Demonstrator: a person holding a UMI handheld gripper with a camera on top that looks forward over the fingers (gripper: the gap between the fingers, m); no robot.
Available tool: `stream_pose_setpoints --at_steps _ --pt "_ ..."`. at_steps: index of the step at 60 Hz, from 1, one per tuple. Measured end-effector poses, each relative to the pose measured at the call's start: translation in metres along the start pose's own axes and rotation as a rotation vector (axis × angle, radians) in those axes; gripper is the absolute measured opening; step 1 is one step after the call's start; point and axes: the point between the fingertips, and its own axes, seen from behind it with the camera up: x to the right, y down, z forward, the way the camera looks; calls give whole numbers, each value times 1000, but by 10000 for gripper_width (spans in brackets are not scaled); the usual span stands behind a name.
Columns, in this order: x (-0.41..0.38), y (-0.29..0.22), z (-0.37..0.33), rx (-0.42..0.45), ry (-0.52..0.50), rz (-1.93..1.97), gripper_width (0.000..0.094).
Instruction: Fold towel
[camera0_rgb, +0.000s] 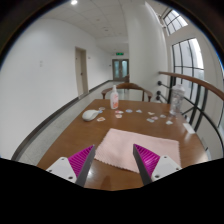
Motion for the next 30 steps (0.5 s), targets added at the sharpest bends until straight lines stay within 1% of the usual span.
stream_pose_setpoints --at_steps 3,7,8,9,12,14,16,20,21,22,23,25,29,30 --pt "-18 -1 27 -31 -26 -3 789" --pt "-33 2 59 -81 -33 -17 762" --pt "-29 1 82 -88 -37 -25 758" --pt "-34 3 76 -93 -31 -29 753" --pt "-34 1 92 -99 -12 -44 723" --pt "-30 -1 112 -113 1 -53 669" --pt "-29 8 115 -136 9 -66 620" --pt "-32 33 125 -222 -10 -55 536" --pt "-34 28 129 -209 -23 -42 551" --pt "-34 26 130 -193 -28 -34 487" --pt "-33 28 129 -198 -29 -31 423" --pt "-34 27 129 -193 -37 -31 375" --pt "-33 27 129 -193 -47 -39 320" --pt "-34 27 129 -192 -51 -44 370"
